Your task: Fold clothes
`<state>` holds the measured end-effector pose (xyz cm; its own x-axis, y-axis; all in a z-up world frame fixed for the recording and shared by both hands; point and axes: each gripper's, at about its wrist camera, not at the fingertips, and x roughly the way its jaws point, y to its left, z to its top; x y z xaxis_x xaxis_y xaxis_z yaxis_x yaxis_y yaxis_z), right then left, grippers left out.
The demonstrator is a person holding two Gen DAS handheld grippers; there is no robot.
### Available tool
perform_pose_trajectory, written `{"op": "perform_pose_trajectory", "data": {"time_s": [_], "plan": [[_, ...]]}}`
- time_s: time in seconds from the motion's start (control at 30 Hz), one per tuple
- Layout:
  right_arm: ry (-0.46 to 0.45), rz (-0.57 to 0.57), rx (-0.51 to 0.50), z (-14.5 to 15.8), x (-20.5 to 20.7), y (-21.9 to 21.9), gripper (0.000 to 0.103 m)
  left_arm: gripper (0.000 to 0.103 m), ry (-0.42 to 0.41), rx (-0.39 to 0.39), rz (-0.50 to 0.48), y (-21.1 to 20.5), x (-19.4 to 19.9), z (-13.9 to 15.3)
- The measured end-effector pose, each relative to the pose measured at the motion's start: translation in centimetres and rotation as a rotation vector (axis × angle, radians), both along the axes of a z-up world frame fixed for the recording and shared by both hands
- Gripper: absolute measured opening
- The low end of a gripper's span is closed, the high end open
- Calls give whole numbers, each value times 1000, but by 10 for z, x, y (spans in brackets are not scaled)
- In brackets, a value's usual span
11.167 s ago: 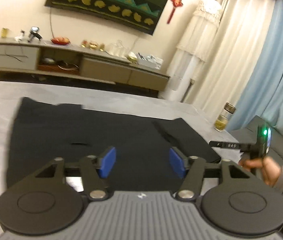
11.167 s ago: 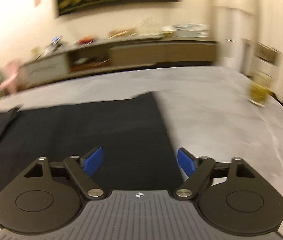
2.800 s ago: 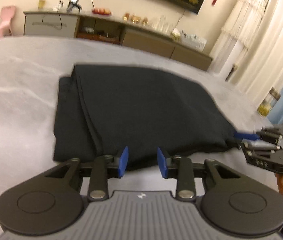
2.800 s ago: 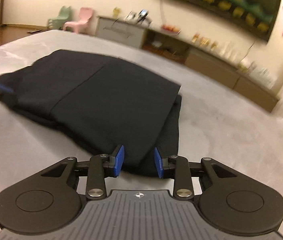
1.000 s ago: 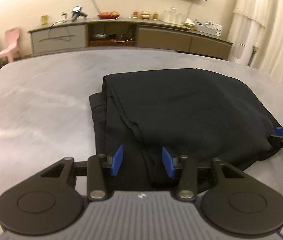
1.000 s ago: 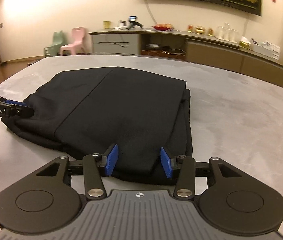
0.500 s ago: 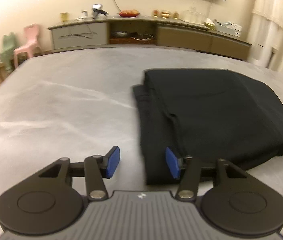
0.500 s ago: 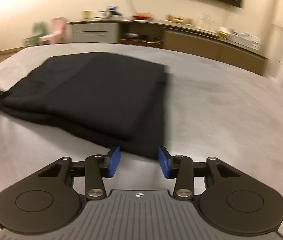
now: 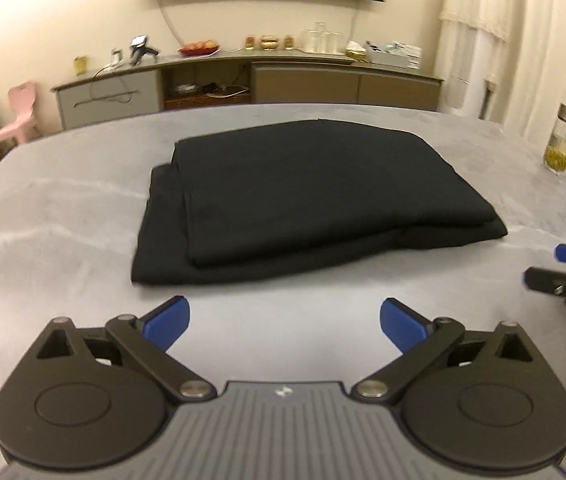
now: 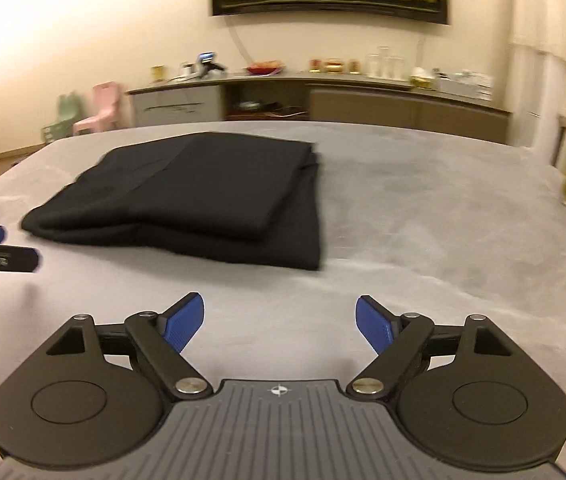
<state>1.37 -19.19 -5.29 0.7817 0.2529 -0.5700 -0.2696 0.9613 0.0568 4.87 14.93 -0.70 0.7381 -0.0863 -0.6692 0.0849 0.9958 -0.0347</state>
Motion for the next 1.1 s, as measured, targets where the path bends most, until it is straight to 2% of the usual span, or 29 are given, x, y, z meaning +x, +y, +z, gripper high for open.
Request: {"op": "perform_pose_trajectory", "data": {"time_s": [0.2,0.5,0.63,1.1], "plan": [[41,-20,-3,0,0,-3,86,103,18,-108,35,-17,-23,-1],[51,-16,14,7,-10,-12,88,103,9,-68,-13,-62,-46,12],[44,-8,17,11,-14,-11,88,103,-3,-81,-27,-75,-55,21],[31,0,10,18,-23,-8,88,103,-5,-54,-28,-90,-66,31]]}}
